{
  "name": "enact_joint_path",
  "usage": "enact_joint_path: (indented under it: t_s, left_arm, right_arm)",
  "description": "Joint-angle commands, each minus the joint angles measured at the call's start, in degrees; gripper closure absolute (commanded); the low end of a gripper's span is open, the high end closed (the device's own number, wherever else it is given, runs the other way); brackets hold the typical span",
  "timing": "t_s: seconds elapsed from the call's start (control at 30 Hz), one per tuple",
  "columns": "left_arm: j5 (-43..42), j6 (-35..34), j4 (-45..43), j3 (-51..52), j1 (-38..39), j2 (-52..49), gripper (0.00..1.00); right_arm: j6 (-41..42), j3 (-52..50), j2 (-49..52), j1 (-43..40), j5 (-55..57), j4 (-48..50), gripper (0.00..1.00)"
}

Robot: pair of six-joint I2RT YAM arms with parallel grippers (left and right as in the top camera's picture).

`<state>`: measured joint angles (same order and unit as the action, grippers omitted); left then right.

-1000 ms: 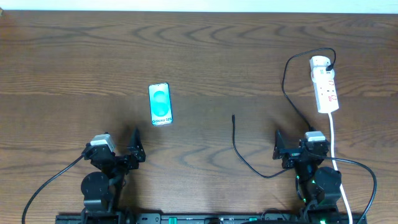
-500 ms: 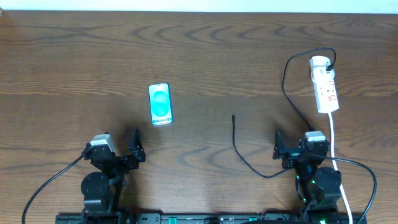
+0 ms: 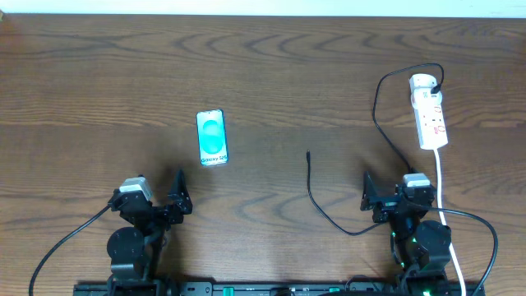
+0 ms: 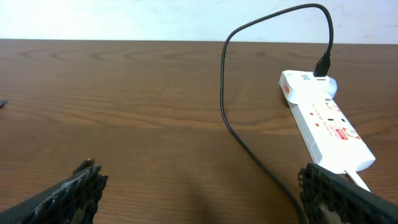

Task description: Plug charger to phone and switch on socket

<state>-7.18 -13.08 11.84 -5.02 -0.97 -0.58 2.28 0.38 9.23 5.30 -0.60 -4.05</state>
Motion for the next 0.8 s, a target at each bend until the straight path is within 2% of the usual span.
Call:
enact_joint_path:
  t_s: [0.0, 0.37, 0.5, 0.77]
  left_arm:
    - [-0.3, 0.8, 1.4, 0.9, -0.2, 0.3, 0.10]
    - [-0.6, 0.8, 1.1, 0.9, -0.2, 0.3, 0.10]
    - [-4.7, 0.8, -1.7, 0.7, -0.2, 0.3, 0.10]
    - [-5.9, 0.8, -1.5, -4.1, -0.2, -2.6, 0.10]
  right_arm:
    - [0.0, -0.1, -0.4, -0.5, 0.3, -0.3, 0.01]
    - [0.0, -0.1, -0.4, -0.5, 0.3, -0.3, 0.01]
    - [0.0, -0.1, -0.4, -0.5, 0.3, -0.3, 0.01]
    - [0.0, -0.1, -0.4, -0.5, 0.3, -0.3, 0.01]
